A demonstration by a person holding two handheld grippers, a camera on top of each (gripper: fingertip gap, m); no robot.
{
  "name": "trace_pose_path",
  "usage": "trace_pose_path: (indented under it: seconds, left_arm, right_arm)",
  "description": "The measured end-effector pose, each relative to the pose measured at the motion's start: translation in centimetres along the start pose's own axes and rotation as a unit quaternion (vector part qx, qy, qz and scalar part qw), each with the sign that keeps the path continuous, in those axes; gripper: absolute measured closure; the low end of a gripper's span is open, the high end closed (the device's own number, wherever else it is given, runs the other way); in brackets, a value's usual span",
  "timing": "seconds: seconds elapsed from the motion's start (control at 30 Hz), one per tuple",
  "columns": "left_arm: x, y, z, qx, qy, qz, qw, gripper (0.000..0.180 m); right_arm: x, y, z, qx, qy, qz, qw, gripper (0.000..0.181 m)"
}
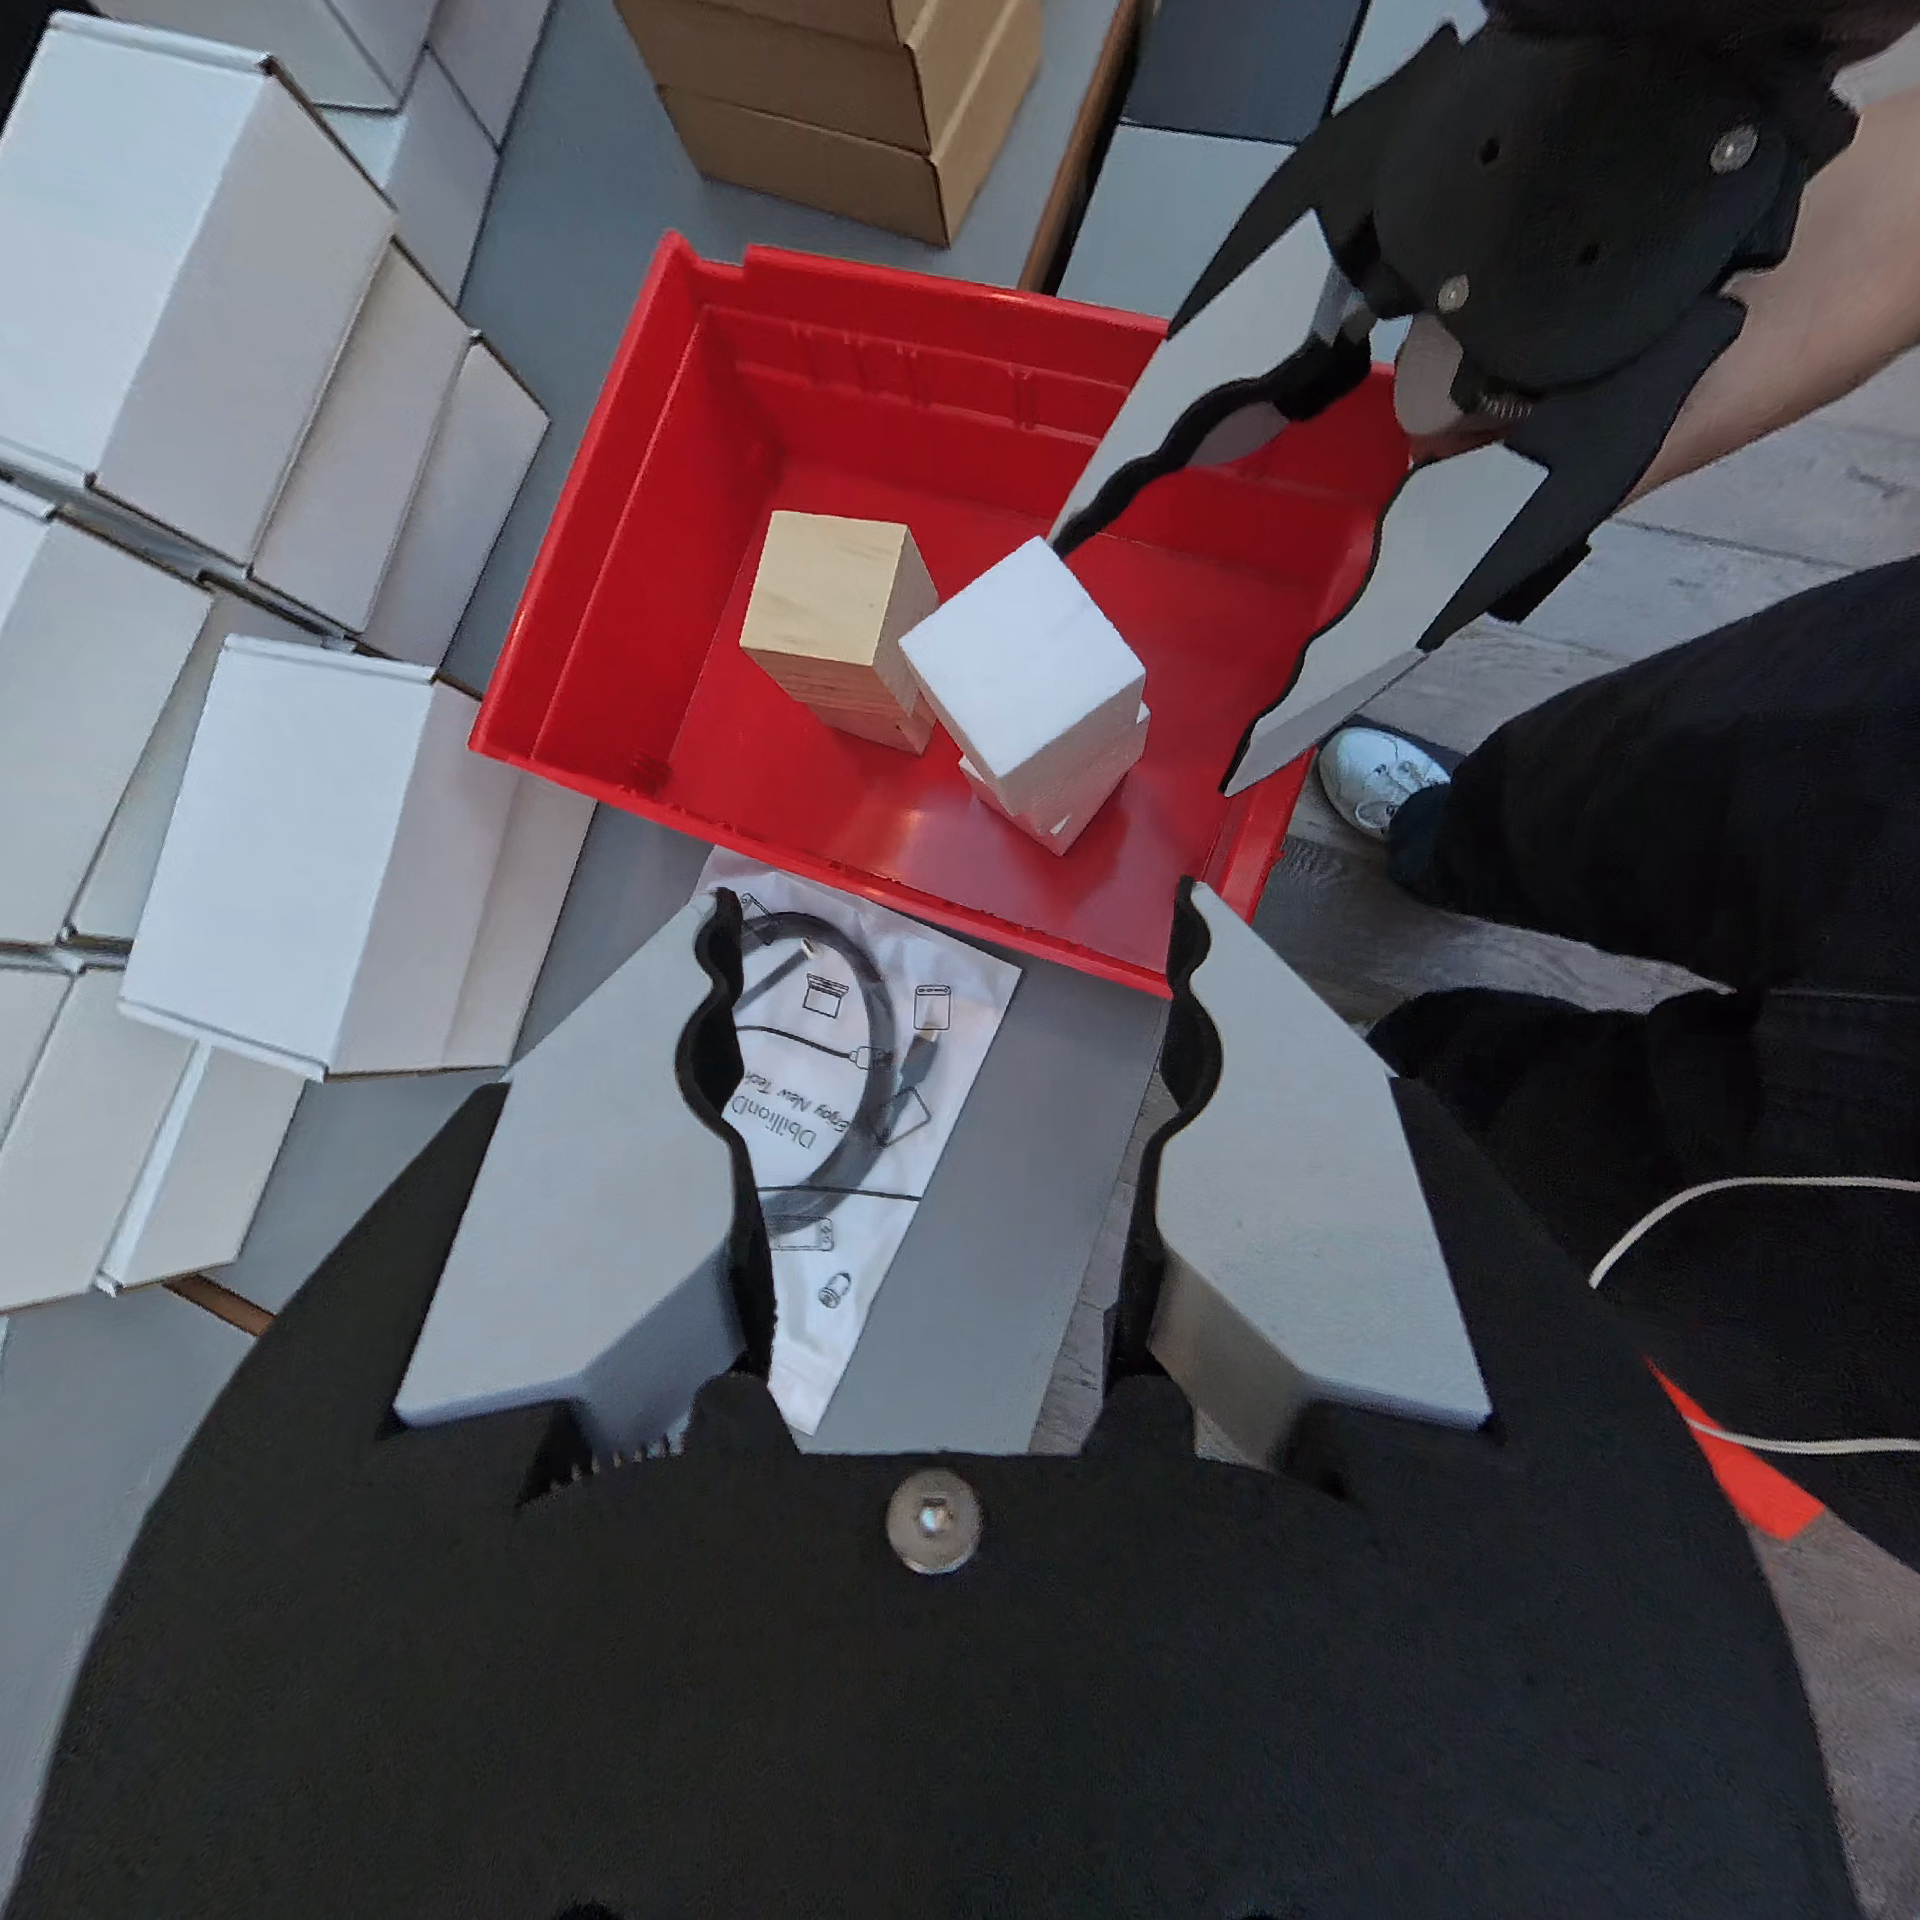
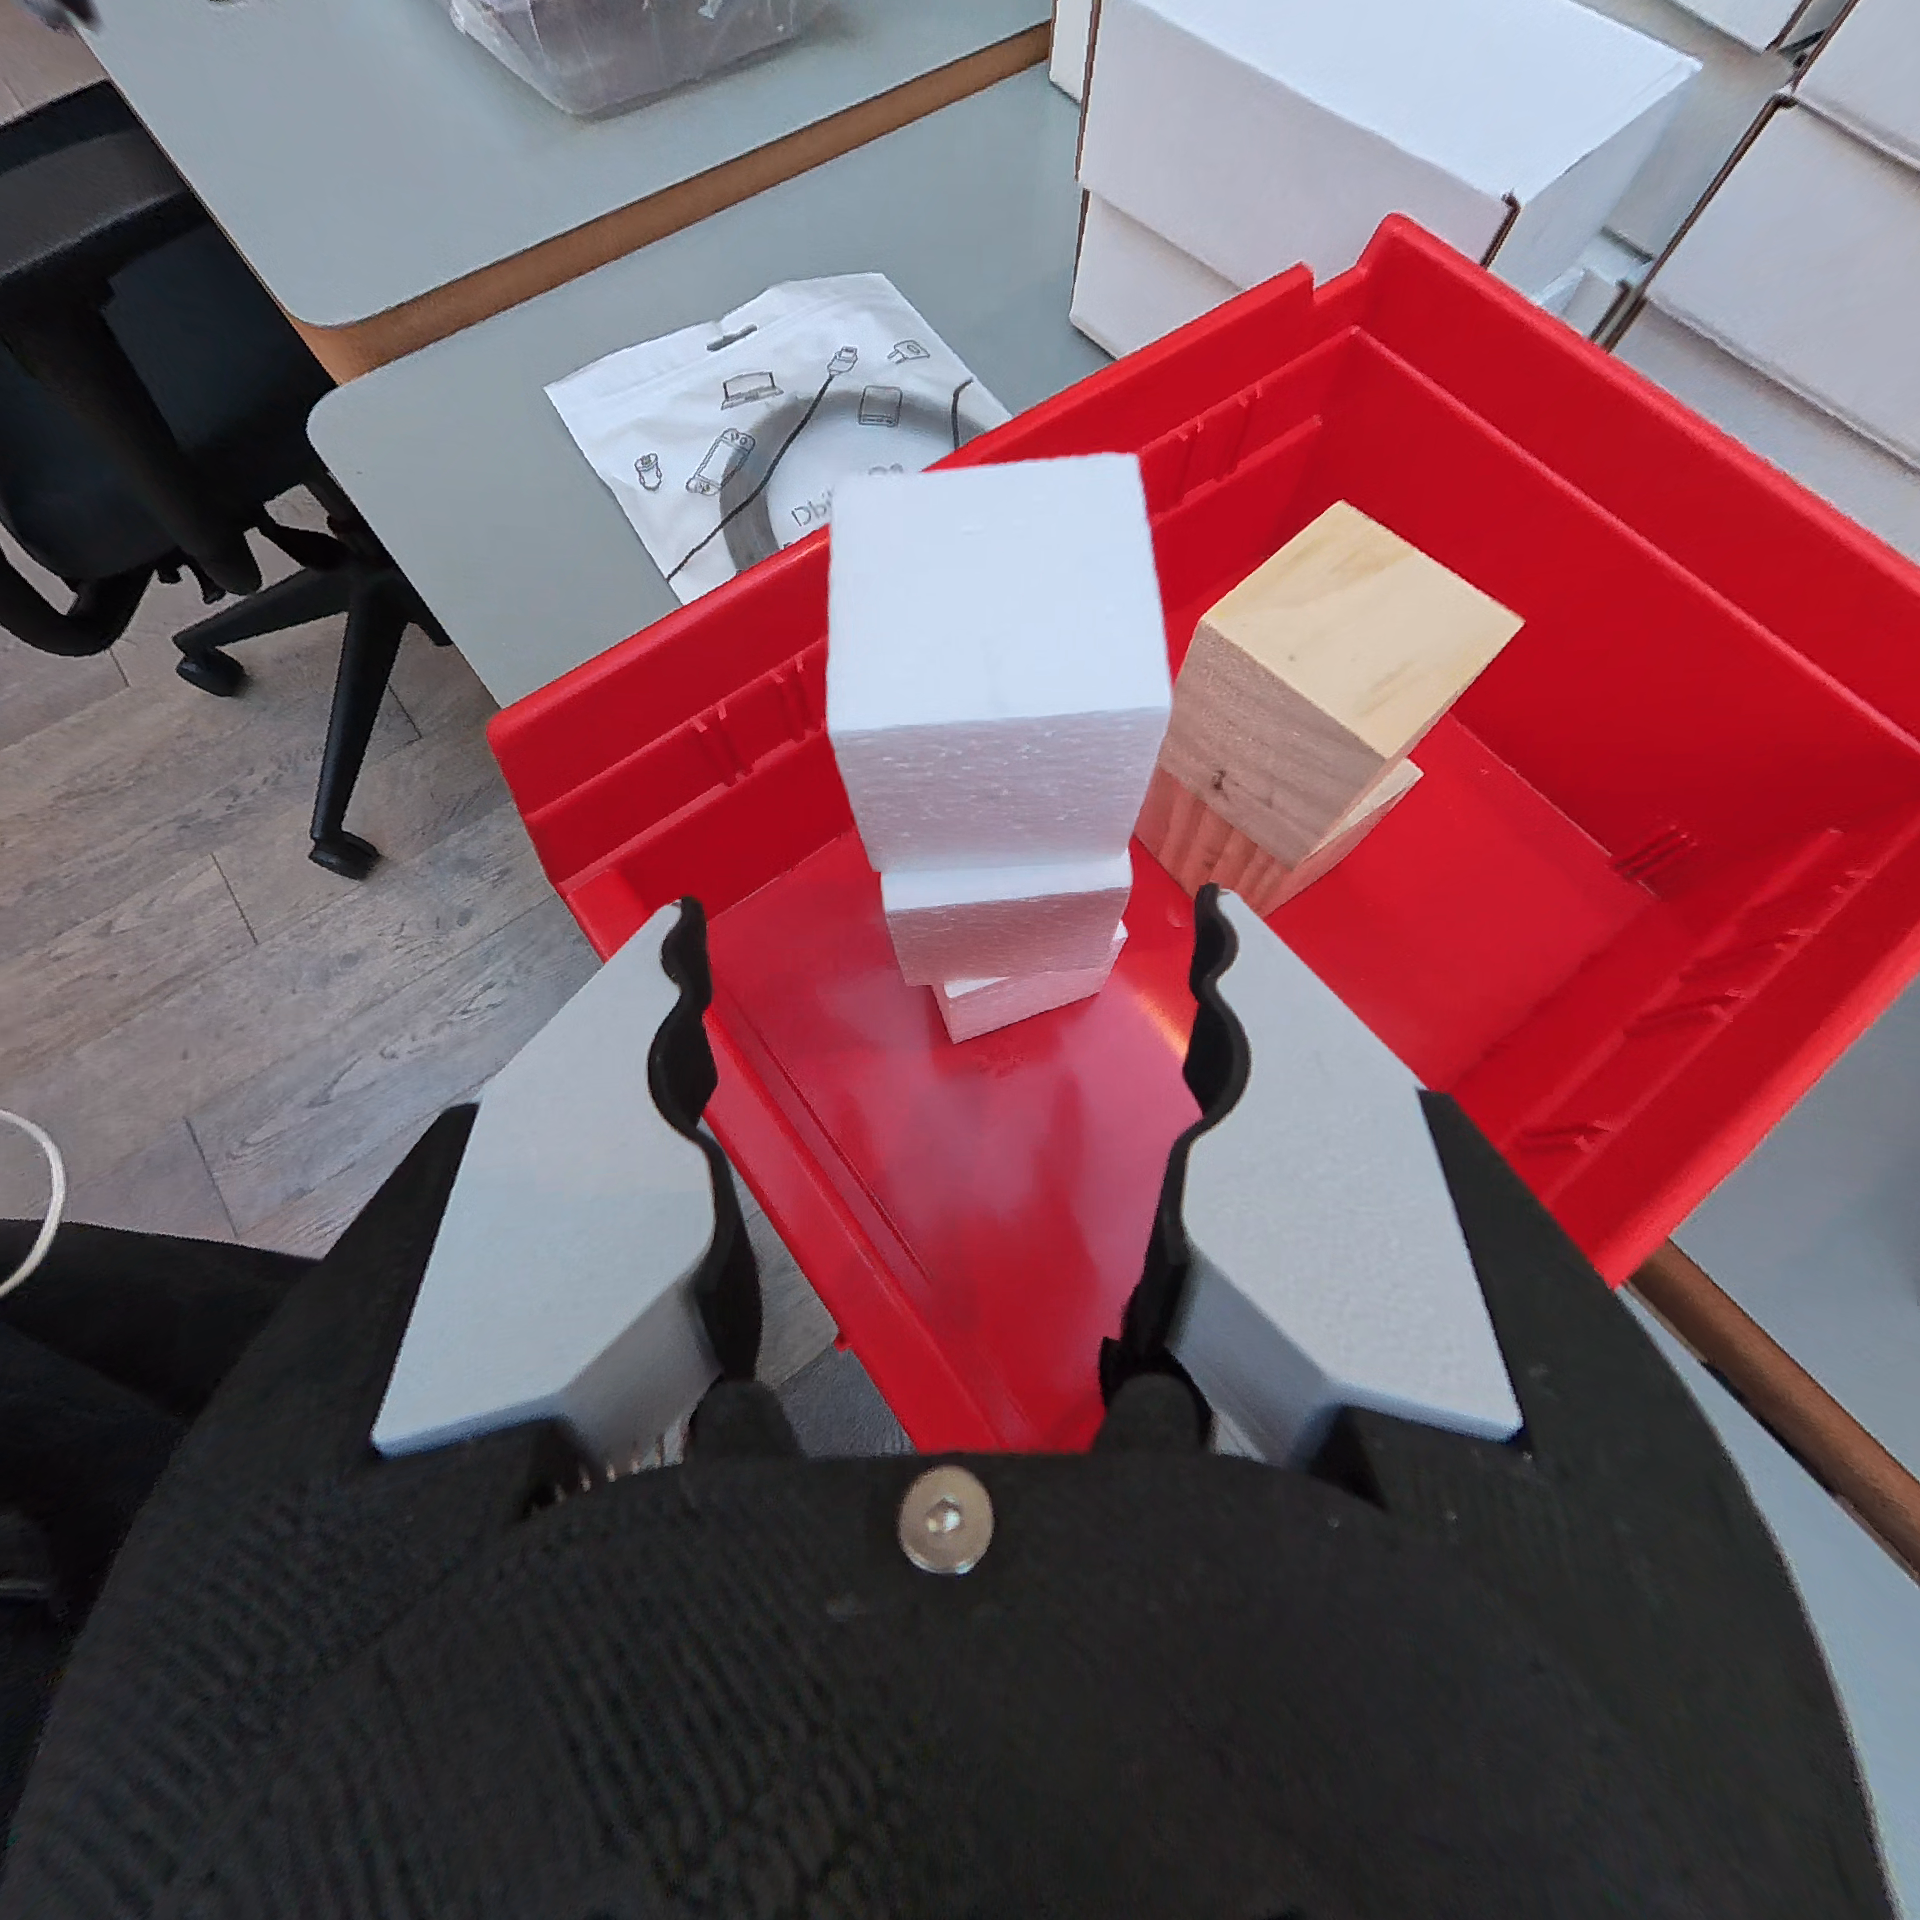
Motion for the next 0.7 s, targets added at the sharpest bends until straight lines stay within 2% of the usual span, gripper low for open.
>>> trace_pose_path:
  seconds: [0.13, 0.2, 0.27, 0.37, 0.43, 0.63, 0.67, 0.7]
  left_arm:
    - [-2.7, 1.4, 1.2, 0.037, -0.015, 0.023, 0.999, 0.098]
    - [-4.0, 2.1, 1.1, 0.033, -0.03, 0.039, 0.998, 0.099]
    - [-4.7, 2.4, 0.8, 0.026, -0.034, 0.055, 0.998, 0.097]
    - [-5.1, 2.1, 0.0, 0.029, -0.042, 0.059, 0.997, 0.097]
    - [-4.9, 1.6, -0.6, 0.033, -0.04, 0.062, 0.997, 0.097]
    - [-2.8, 0.7, -1.5, 0.041, -0.014, 0.094, 0.995, 0.098]
    - [-2.4, 0.7, -1.3, 0.046, -0.006, 0.102, 0.994, 0.098]
    - [-2.0, 0.6, -1.0, 0.053, 0.001, 0.112, 0.992, 0.098]
  right_arm:
    - [-4.2, -2.0, -1.9, -0.022, -0.095, 0.052, 0.994, 0.091]
    - [-7.2, -3.2, -3.0, -0.052, -0.152, 0.067, 0.985, 0.099]
    - [-9.0, -5.5, -2.9, -0.056, -0.159, 0.05, 0.984, 0.099]
    - [-9.4, -8.3, -0.4, -0.078, -0.093, -0.013, 0.993, 0.103]
    - [-7.9, -9.1, 2.0, -0.107, -0.009, -0.07, 0.992, 0.102]
    - [-3.2, -9.1, 7.2, -0.159, 0.147, -0.173, 0.961, 0.091]
    - [-2.6, -9.1, 7.6, -0.164, 0.163, -0.18, 0.956, 0.093]
    - [-1.8, -9.1, 7.7, -0.171, 0.184, -0.185, 0.95, 0.104]
Point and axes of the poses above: each gripper's, where its closed fingertips meet, z out along the fingers, x out of its underside, y = z × x across the jaws, the point moved 2 cm from there along -z, back along the fingers, and after that the axes turned 7 degrees about -y, right-handed, at the moved point
